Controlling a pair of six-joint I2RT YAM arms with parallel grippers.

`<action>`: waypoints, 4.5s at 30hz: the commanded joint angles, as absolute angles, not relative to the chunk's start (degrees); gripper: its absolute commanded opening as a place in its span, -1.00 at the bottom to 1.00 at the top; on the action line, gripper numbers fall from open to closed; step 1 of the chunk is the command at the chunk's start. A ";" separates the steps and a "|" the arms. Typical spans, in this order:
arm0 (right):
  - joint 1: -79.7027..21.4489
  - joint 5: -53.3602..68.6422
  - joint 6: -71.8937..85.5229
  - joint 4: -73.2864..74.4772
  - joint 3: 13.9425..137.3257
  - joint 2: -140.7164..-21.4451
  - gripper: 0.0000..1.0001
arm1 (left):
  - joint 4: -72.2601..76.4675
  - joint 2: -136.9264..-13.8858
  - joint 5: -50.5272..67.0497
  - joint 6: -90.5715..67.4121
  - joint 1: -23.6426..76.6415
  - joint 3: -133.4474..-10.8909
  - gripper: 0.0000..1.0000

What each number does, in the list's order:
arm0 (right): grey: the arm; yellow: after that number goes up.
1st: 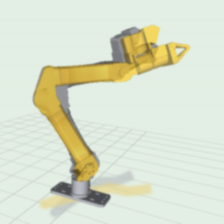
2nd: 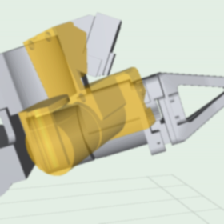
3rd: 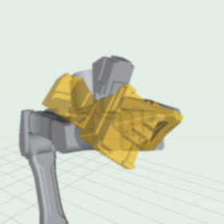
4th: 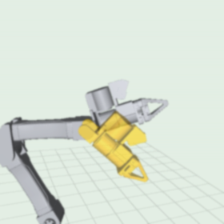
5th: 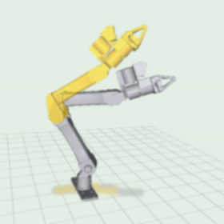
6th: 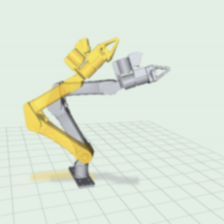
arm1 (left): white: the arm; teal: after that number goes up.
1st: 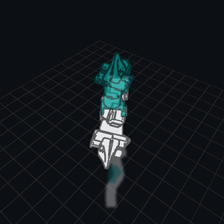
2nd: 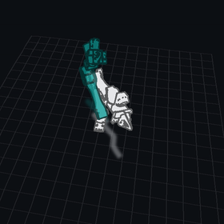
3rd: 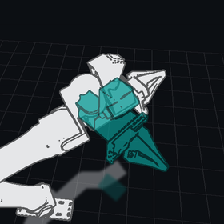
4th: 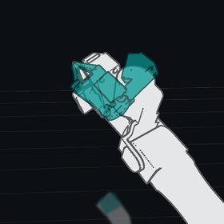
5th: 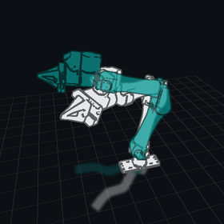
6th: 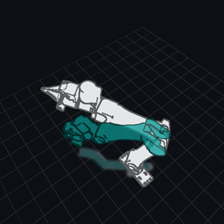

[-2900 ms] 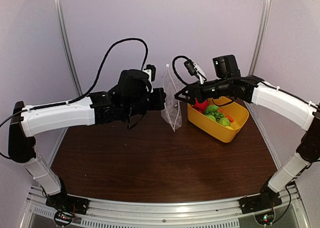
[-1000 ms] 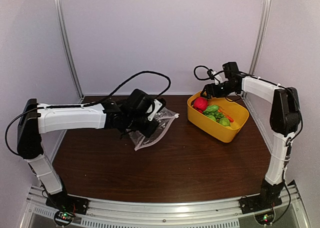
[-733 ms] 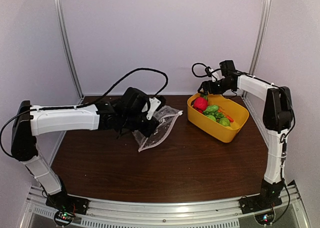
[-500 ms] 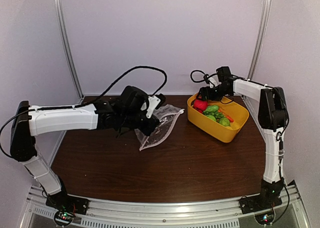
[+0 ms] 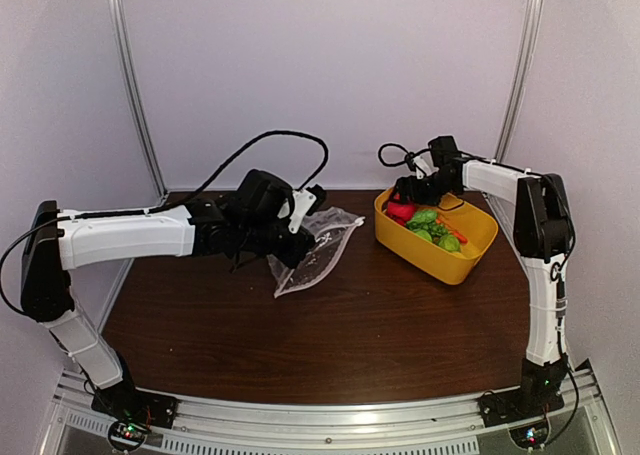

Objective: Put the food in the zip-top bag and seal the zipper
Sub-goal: Pick up the fake fruit from the bin, then place the fake fruit in the zipper food storage bag, then adjust the zipper food storage bag at the center of the board.

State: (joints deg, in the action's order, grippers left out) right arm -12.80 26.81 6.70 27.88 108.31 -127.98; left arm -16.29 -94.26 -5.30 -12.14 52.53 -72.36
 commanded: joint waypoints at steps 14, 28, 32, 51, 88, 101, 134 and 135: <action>-13.53 29.39 9.32 27.83 105.23 -128.13 0.46 | -14.13 -92.78 -4.18 -13.56 51.62 -71.31 -1.00; -13.09 32.39 2.42 27.67 86.57 -97.51 0.04 | -7.25 -94.60 -1.18 -27.36 51.14 -72.91 -1.00; -14.39 41.40 2.69 29.87 81.12 -89.39 -0.01 | -3.96 -95.33 -0.01 -36.61 51.15 -73.75 -1.00; -32.30 47.09 5.84 22.70 79.95 -85.01 -0.04 | -1.44 -92.29 3.79 -51.70 55.89 -79.56 -1.00; -39.99 37.13 7.66 18.54 77.56 -92.79 0.27 | 5.02 -90.03 3.35 -52.62 56.12 -73.25 -1.00; -38.32 34.47 -2.57 31.40 80.46 -82.97 0.99 | 1.58 -88.20 -4.58 -51.57 56.07 -69.96 -1.00; -36.37 14.74 6.82 43.38 97.60 -95.32 -1.00 | -15.37 -91.47 -24.95 -30.97 56.42 -82.67 -1.00; -36.36 15.03 6.98 42.74 97.76 -95.23 -1.00 | -15.10 -91.97 -23.61 -31.73 56.50 -82.66 -1.00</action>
State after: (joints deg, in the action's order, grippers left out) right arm -36.82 17.04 5.89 40.56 96.57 -93.34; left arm -18.09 -90.32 -25.89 -36.60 55.51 -81.91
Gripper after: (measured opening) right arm 0.007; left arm 0.007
